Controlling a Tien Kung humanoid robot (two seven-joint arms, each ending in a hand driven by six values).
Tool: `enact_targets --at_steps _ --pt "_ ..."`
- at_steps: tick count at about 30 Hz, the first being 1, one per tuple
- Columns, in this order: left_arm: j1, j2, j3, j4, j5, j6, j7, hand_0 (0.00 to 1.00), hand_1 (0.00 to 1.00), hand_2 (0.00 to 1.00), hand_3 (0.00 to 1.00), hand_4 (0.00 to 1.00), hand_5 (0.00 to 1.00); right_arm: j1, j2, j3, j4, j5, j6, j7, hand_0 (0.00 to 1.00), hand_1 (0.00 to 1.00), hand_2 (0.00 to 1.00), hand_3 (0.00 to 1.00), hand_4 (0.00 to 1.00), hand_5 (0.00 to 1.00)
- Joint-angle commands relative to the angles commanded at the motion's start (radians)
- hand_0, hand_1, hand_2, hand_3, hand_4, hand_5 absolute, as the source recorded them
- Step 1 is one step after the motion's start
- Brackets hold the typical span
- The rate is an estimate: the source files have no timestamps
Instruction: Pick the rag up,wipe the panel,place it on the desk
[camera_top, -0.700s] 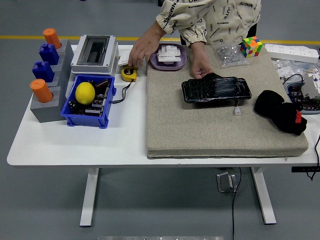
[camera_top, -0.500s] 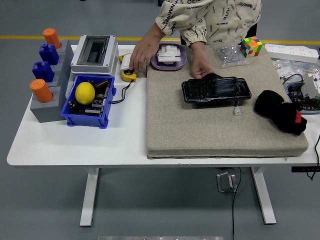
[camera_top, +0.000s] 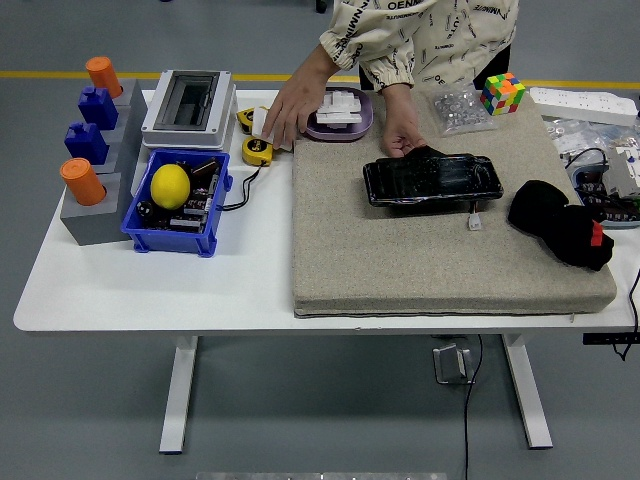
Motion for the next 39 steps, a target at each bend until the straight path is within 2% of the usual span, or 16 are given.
enact_targets --at_steps 39 --pt "-0.003 0.0 0.004 0.0 -0.002 -0.001 0.0 0.604 0.637 0.639 0.562 0.638 0.448 0.006 0.0 -0.003 -0.005 0.001 0.006 -0.001 0.728 0.704 0.756 0.733 0.998 0.66"
